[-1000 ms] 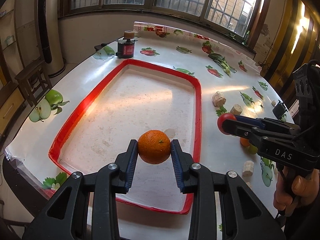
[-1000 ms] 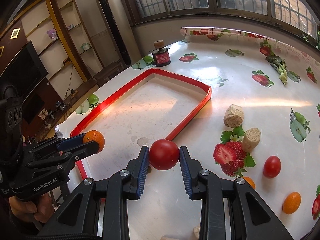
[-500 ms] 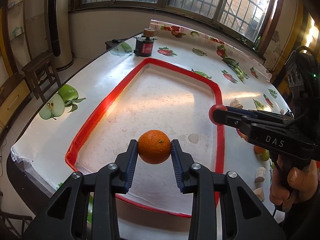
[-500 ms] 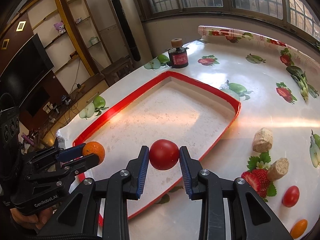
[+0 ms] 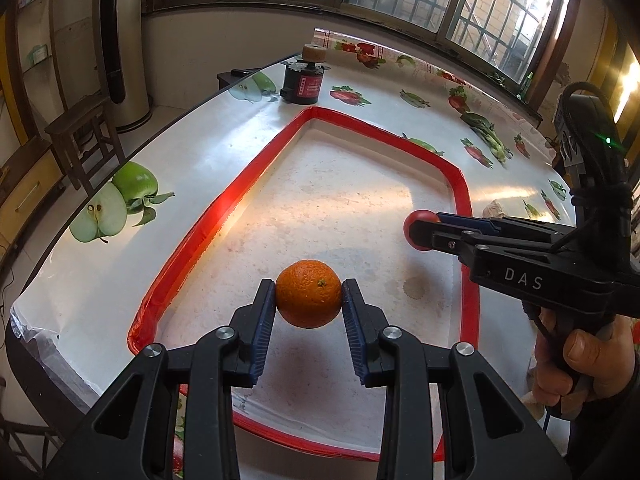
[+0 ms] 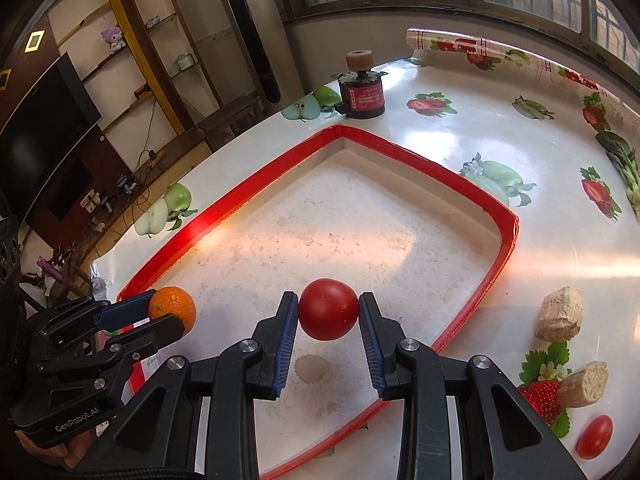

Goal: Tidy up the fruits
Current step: 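Open the left gripper to drop the orange while the right gripper releases the tomato, then move both grippers back over the table toward a beige block and orange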

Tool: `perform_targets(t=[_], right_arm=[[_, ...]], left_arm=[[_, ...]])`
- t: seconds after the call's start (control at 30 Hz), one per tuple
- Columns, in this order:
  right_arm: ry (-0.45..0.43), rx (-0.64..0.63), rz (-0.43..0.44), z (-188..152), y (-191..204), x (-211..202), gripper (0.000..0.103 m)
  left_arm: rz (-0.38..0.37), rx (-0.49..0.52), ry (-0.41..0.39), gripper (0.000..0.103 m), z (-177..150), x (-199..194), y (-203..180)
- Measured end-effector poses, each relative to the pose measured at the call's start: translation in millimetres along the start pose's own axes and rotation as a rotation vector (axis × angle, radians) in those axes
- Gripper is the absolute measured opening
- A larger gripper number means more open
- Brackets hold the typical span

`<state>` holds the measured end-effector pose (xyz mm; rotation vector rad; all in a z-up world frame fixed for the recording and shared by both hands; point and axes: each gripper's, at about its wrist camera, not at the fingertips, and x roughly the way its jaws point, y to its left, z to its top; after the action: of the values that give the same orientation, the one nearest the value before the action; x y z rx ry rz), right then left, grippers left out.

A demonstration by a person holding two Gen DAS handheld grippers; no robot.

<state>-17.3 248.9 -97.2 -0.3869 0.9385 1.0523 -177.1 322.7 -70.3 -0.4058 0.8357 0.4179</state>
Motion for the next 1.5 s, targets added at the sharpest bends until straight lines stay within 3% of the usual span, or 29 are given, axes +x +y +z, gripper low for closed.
perform_targets(t=[0.6,0.73,1.03,1.5], right_arm=[[0.044,-0.035,-0.025,2.0,2.8,25.8,0.038],[0.01,-0.028,-0.026,3.0,1.7,14.1,0.057],[-0.043,-0.022,-0.017,-1.8,3.0,-18.5,0.058],[-0.092,0.014,-0.039,-44.2,-11.9,-75.6,0.063]], left_arm=[[0.015,-0.028,0.027,0.034,-4.4,12.9,9.4],[0.039,-0.034,0.013,0.05,-5.7,5.2,11.5],[0.059,-0.011,-0.017,0.053,-5.6,-13.2,1.0],[0.043,0.04,-0.042,0.053,-16.6,-37.5,-30.1]])
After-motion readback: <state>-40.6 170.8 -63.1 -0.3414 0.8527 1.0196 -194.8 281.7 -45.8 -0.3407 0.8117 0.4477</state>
